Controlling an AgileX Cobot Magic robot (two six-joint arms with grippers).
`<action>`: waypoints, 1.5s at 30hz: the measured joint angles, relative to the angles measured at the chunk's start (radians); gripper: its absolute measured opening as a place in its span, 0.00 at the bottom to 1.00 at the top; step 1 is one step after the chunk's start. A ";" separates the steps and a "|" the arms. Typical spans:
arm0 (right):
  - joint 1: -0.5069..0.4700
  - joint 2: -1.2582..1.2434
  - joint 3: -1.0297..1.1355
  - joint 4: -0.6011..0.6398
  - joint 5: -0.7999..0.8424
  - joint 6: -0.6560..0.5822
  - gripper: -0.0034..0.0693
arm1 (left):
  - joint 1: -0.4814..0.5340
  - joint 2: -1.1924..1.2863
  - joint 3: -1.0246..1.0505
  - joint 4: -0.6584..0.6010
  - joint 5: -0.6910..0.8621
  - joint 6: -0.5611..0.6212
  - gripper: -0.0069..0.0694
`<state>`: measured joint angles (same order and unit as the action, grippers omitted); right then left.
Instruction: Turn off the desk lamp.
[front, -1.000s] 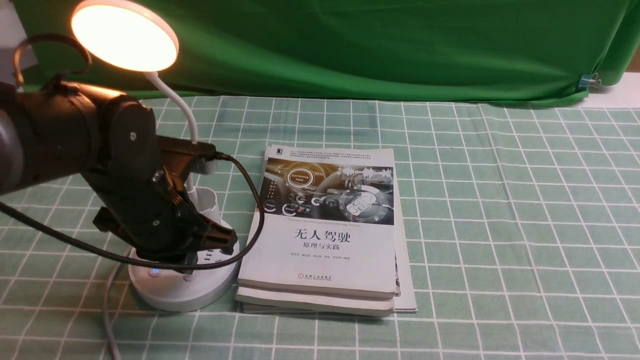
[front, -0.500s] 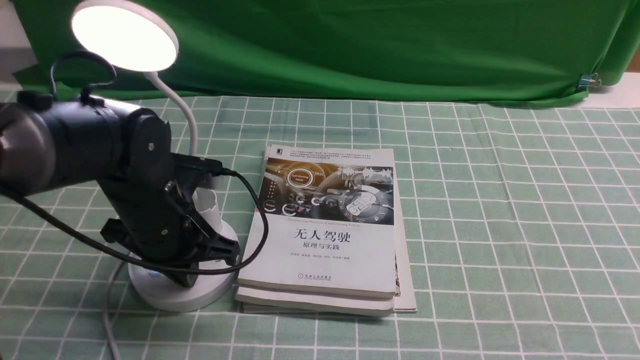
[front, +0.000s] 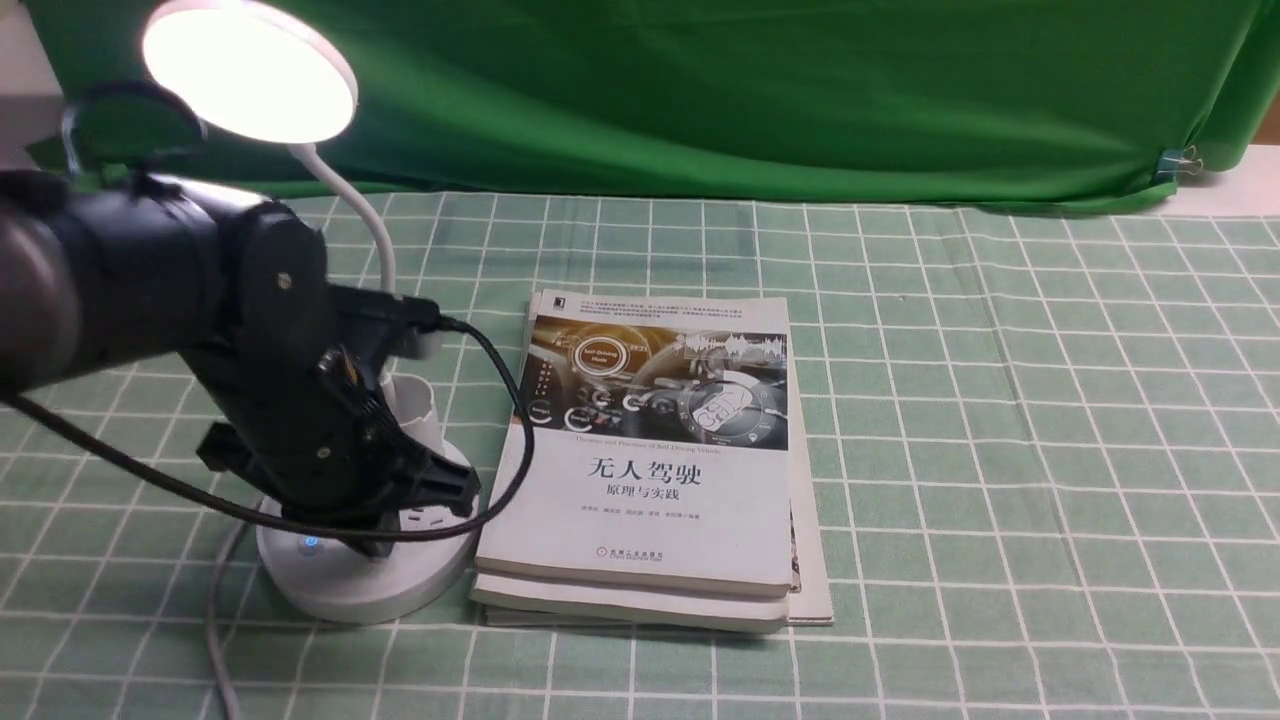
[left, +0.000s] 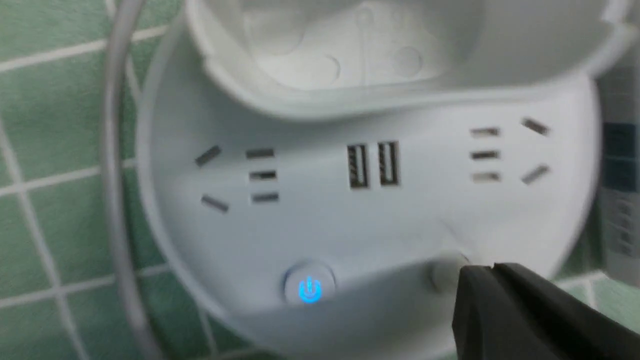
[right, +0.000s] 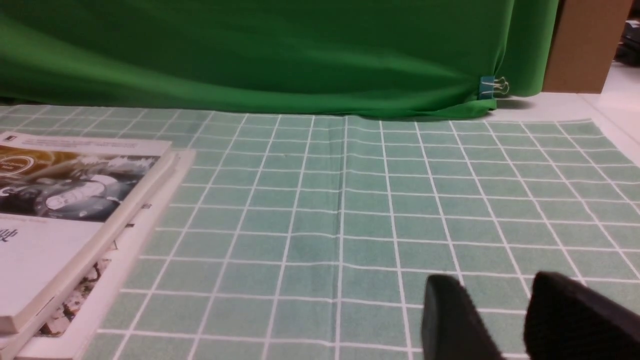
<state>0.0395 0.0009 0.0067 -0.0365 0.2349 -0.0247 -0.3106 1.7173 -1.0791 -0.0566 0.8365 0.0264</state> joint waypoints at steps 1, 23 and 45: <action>0.000 0.000 0.000 0.000 0.000 0.000 0.38 | 0.000 0.018 0.000 0.000 0.002 0.000 0.09; 0.000 0.000 0.000 0.000 0.001 0.000 0.38 | 0.000 -0.058 -0.009 0.007 0.025 -0.002 0.09; 0.000 0.000 0.000 0.000 0.000 0.000 0.38 | 0.000 -0.239 0.030 -0.012 0.051 0.000 0.09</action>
<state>0.0395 0.0009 0.0067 -0.0365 0.2352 -0.0247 -0.3106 1.4787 -1.0487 -0.0689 0.8878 0.0260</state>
